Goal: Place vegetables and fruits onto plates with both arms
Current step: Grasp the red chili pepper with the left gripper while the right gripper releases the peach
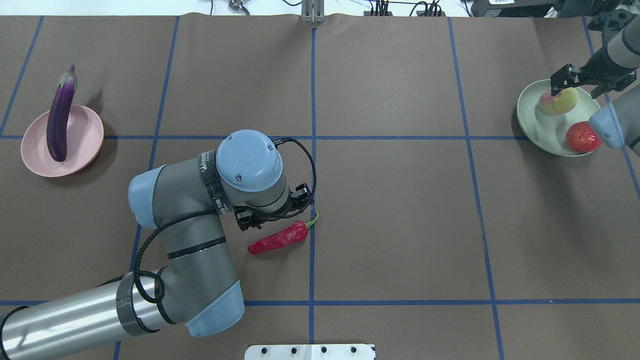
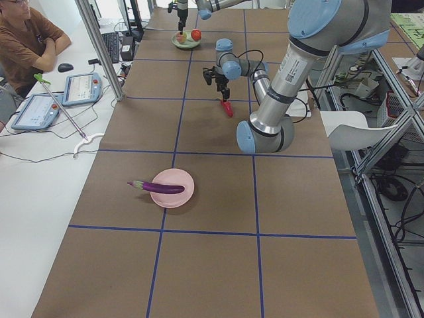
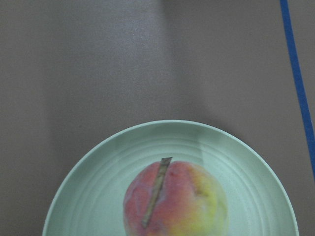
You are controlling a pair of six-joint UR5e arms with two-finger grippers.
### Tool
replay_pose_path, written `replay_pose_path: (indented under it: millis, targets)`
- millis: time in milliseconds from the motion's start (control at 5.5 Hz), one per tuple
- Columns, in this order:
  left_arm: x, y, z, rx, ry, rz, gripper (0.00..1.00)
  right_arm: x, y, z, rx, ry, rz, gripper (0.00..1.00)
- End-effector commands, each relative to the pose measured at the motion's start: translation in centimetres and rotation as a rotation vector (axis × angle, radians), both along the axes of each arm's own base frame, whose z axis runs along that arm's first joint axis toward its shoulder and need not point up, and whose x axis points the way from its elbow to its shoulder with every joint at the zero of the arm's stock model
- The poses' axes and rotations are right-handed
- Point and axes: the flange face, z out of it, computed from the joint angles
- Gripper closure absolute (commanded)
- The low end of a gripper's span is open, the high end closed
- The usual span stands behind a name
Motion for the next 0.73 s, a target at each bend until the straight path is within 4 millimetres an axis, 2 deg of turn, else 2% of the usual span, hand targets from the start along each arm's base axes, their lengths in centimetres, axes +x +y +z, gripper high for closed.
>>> replay_pose_path:
  millis: [0,182,545]
  targets:
    - [0.6,0.9,-0.6,0.306,0.0,0.279,0.04,0.5,0.0,-1.0,0.007,-0.03,-0.001,0.0]
    - [0.1,1.0,-0.8,0.445,0.005,0.4,0.04,1.3,-0.1,-1.0,-0.005,-0.048,0.009,0.0]
    - [-1.3,1.8,-2.0,0.592,0.011,0.463,0.01,2.6,-0.2,-0.4,-0.034,-0.06,0.028,0.0]
